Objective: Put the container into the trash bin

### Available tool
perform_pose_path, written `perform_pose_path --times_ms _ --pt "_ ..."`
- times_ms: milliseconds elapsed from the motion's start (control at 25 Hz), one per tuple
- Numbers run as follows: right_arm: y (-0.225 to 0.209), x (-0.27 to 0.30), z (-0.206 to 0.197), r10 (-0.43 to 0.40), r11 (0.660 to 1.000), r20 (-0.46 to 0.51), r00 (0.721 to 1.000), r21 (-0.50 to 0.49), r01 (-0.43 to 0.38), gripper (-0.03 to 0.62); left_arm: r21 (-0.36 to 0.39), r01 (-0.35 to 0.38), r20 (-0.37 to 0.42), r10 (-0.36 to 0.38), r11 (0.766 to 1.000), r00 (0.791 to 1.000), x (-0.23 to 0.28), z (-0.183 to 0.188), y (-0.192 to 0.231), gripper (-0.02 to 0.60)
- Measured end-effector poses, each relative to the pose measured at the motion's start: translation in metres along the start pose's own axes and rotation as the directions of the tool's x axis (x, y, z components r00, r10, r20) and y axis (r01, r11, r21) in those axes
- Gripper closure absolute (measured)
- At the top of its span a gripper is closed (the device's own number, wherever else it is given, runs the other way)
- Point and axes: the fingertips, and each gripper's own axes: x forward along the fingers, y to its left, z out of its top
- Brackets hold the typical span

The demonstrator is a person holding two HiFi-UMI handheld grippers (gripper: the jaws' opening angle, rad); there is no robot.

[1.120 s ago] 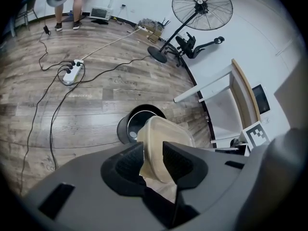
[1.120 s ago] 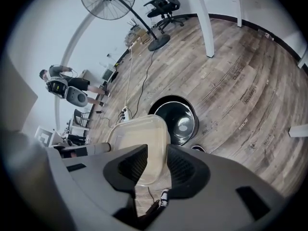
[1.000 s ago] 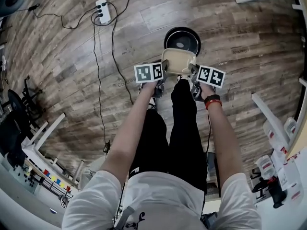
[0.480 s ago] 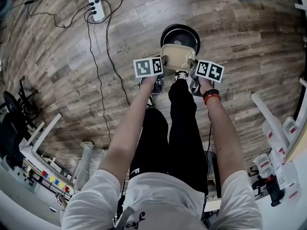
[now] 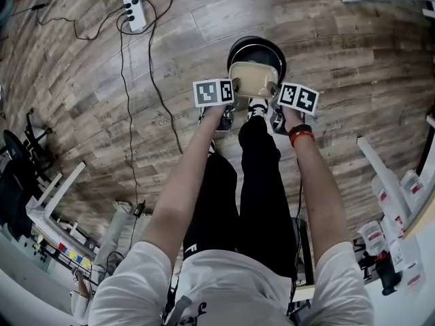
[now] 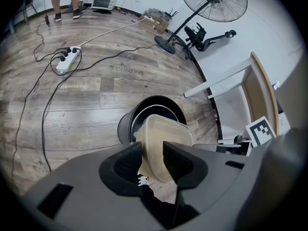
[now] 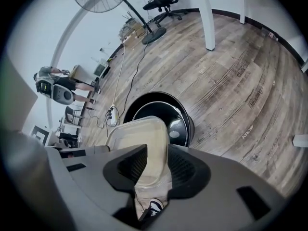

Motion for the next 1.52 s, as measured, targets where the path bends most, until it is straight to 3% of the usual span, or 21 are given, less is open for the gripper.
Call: perform_pose_path --times_ms 440,640,920,1240,1520 --pt "-0.021 0.028 0.015 -0.036 0.999 0.016 0.999 -0.040 0.037 0.461 0.044 0.018 -0.030 -0.017 0.999 0.999 0.040 0.006 0.009 0.436" --pt "-0.022 0.030 0.021 -0.024 0.999 0.018 1.000 -0.045 0.025 0.455 0.041 0.025 -0.036 -0.023 0.999 0.999 0.048 0.005 0.008 0.389" --pt "-0.023 0.030 0.021 -0.047 0.996 0.032 0.998 -0.074 0.049 0.376 0.025 0.047 -0.052 -0.046 0.999 0.998 0.050 0.001 0.006 0.339" --pt "-0.016 0.009 0.015 -0.036 0.997 0.032 0.999 -0.068 0.038 0.372 0.024 0.048 -0.029 -0.047 0.999 0.998 0.027 0.001 -0.001 0.324" --pt "0.014 -0.047 0.009 -0.034 0.994 0.059 0.998 -0.102 0.040 0.373 0.054 0.042 -0.007 -0.042 0.998 0.999 -0.026 -0.003 -0.033 0.324"
